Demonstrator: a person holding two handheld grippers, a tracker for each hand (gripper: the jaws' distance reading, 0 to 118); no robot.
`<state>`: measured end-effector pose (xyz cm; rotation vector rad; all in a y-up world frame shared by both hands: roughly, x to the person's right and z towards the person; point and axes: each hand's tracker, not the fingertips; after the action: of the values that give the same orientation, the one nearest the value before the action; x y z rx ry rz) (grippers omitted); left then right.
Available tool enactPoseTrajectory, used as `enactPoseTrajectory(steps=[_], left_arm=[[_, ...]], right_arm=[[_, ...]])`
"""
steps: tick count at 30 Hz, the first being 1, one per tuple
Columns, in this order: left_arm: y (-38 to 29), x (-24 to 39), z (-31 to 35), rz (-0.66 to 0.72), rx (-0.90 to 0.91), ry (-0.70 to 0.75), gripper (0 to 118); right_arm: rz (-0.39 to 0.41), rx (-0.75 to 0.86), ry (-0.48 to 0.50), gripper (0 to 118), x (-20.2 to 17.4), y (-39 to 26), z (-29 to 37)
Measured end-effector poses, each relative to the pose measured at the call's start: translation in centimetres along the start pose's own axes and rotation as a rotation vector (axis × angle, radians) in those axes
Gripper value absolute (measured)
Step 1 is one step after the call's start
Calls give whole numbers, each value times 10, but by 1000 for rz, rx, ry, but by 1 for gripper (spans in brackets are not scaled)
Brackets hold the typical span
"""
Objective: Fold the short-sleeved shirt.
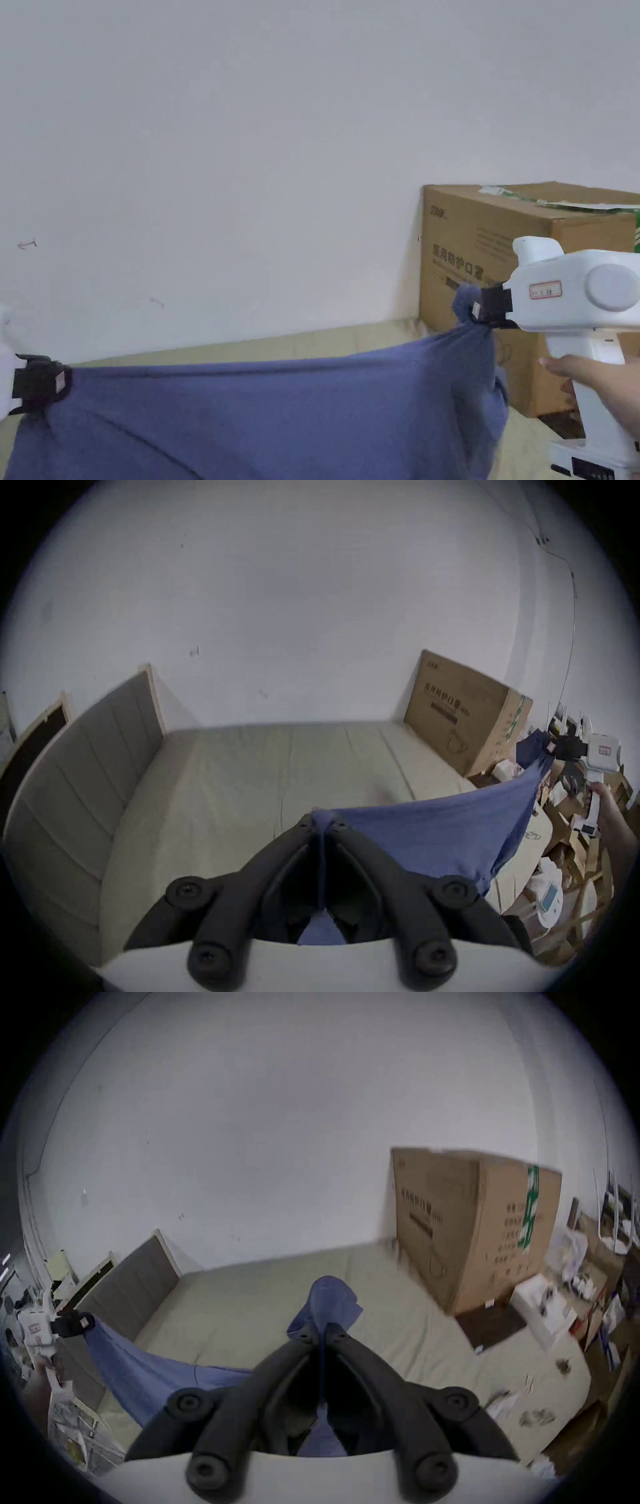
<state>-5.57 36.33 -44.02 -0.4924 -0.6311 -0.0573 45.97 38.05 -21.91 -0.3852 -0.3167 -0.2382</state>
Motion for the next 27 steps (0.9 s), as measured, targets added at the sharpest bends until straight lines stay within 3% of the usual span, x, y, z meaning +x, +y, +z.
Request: enactPoseTrajectory(steps=[6, 12, 17, 23, 27], left_arm=[[65, 16, 20, -29, 97, 19, 2], [124, 14, 3, 35, 174, 58, 2], [167, 7, -30, 102, 226, 77, 2], [219, 4, -81, 81, 299, 125, 2], [239, -3, -124, 77, 332, 151, 2]], right_arm=[[128, 115, -36, 0, -32, 86, 16], [171, 185, -78, 0, -55, 166, 1], [202, 243, -123, 0, -70, 218, -28], [214, 300, -176, 0, -79, 271, -72], [300, 344, -243, 0, -82, 291, -107]])
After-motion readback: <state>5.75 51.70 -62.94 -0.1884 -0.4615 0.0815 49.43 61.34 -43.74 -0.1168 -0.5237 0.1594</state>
